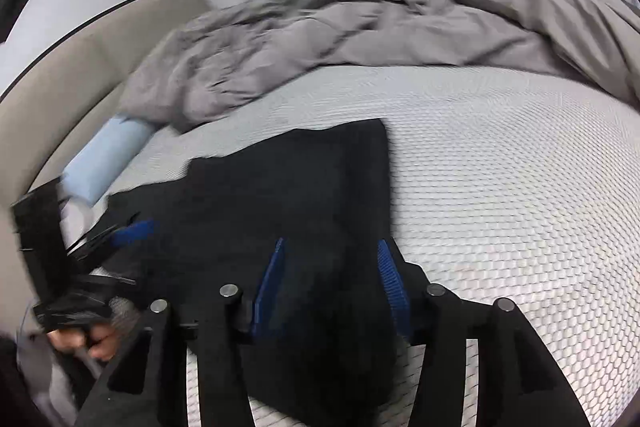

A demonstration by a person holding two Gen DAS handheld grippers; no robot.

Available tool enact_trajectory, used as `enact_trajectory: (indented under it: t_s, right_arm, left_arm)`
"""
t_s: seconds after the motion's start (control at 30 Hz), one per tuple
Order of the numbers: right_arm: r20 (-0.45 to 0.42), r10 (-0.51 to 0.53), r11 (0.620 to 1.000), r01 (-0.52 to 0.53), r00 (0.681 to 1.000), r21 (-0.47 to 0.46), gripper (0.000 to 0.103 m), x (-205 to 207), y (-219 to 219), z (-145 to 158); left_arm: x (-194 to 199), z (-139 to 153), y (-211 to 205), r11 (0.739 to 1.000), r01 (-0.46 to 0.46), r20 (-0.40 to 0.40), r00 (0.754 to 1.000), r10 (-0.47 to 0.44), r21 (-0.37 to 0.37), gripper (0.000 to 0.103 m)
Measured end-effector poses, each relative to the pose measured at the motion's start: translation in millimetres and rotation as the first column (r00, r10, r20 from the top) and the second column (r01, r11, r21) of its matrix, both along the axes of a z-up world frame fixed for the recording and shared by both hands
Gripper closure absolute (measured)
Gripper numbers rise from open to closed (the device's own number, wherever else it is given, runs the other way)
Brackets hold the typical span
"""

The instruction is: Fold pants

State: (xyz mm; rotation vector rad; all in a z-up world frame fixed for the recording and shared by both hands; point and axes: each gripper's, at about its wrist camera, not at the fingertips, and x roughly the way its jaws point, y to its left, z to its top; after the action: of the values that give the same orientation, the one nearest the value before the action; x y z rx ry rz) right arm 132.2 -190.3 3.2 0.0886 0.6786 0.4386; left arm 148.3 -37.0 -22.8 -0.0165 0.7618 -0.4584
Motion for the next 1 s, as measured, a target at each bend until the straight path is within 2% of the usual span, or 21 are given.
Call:
enact_trajectory:
  t_s: [0.03, 0.1, 0.2, 0.23, 0.27, 0.3, 0.37, 0.4, 0.47, 0.53, 0.6, 0.67, 0.73, 0.8, 0.83, 0.9, 0.93, 1.0]
  right_arm:
    - [-0.012, 0.031, 1.000, -0.031, 0.999, -0.006, 0.053, -3, 8, -4]
    - [-0.049, 0.098, 0.994, -0.100, 0.994, -0.042, 0.053, -4, 26, -20]
    - [-0.131, 0.161, 0.976, -0.178, 0.978, -0.124, 0.053, 6, 55, -51]
    - [-0.150, 0.164, 0.969, -0.188, 0.975, -0.158, 0.058, 9, 57, -59]
    - [-0.140, 0.160, 0.964, -0.186, 0.977, -0.193, 0.064, 7, 52, -59]
    - [-0.129, 0.141, 0.960, -0.167, 0.982, -0.226, 0.065, 6, 50, -57]
    - [-0.067, 0.045, 0.945, -0.064, 0.997, -0.321, 0.065, 1, 34, -50]
    - [-0.067, 0.013, 0.950, -0.034, 0.998, -0.311, 0.065, 3, 23, -47]
    - [-0.089, 0.001, 0.979, -0.019, 0.996, -0.204, 0.065, 4, 4, -39]
    - [-0.068, 0.027, 0.989, -0.036, 0.997, -0.142, 0.065, 3, 1, -32]
    - [-0.048, 0.060, 0.990, -0.065, 0.997, -0.123, 0.065, 7, 11, -26]
    - [-0.055, 0.078, 0.988, -0.085, 0.995, -0.130, 0.064, 17, 28, -26]
    - [-0.086, 0.091, 0.987, -0.101, 0.992, -0.125, 0.064, 35, 45, -33]
    - [-0.133, 0.115, 0.980, -0.134, 0.984, -0.147, 0.064, 55, 68, -46]
    - [-0.150, 0.120, 0.971, -0.147, 0.981, -0.188, 0.064, 61, 75, -52]
    - [-0.139, 0.156, 0.950, -0.187, 0.978, -0.249, 0.064, 61, 70, -58]
    - [-0.137, 0.143, 0.944, -0.176, 0.980, -0.278, 0.064, 60, 69, -57]
    - [-0.106, 0.052, 0.929, -0.087, 0.993, -0.359, 0.064, 58, 54, -52]
  left_arm:
    - [1, -8, -11, 0.999, 0.036, -0.024, 0.999, -0.035, 0.032, 0.025]
    - [3, -20, -19, 0.995, 0.046, -0.063, 0.997, -0.040, 0.088, 0.026]
    - [2, -27, -16, 0.991, 0.075, -0.109, 0.992, -0.063, 0.106, 0.027]
    - [0, -29, -11, 0.990, 0.081, -0.115, 0.991, -0.068, 0.112, 0.028]
    - [-4, -30, -6, 0.990, 0.080, -0.117, 0.991, -0.066, 0.116, 0.028]
    - [-8, -32, -1, 0.990, 0.076, -0.124, 0.990, -0.061, 0.120, 0.028]
    - [-13, -31, 8, 0.991, 0.083, -0.130, 0.989, -0.069, 0.102, 0.028]
    - [-15, -28, 10, 0.993, 0.078, -0.127, 0.990, -0.066, 0.090, 0.028]
    - [-12, -19, 17, 0.997, 0.061, -0.117, 0.992, -0.054, 0.057, 0.032]
    - [-10, -3, 30, 0.999, 0.035, -0.081, 0.996, -0.036, -0.014, 0.033]
    - [1, 9, 37, 0.999, -0.004, -0.056, 0.998, 0.001, -0.046, 0.033]
    - [24, 13, 35, 0.999, -0.031, -0.056, 0.998, 0.030, -0.027, 0.033]
    - [48, 9, 25, 0.999, -0.032, -0.089, 0.995, 0.033, 0.008, 0.033]
    - [65, -7, 13, 0.996, -0.001, -0.140, 0.990, 0.013, 0.086, 0.034]
    - [66, -18, 11, 0.991, 0.000, -0.150, 0.989, 0.020, 0.131, 0.038]
    - [61, -23, 14, 0.990, 0.020, -0.128, 0.992, -0.002, 0.142, 0.038]
    - [58, -23, 15, 0.989, 0.022, -0.124, 0.992, -0.004, 0.144, 0.038]
    - [52, -19, 21, 0.988, 0.008, -0.120, 0.993, 0.010, 0.154, 0.038]
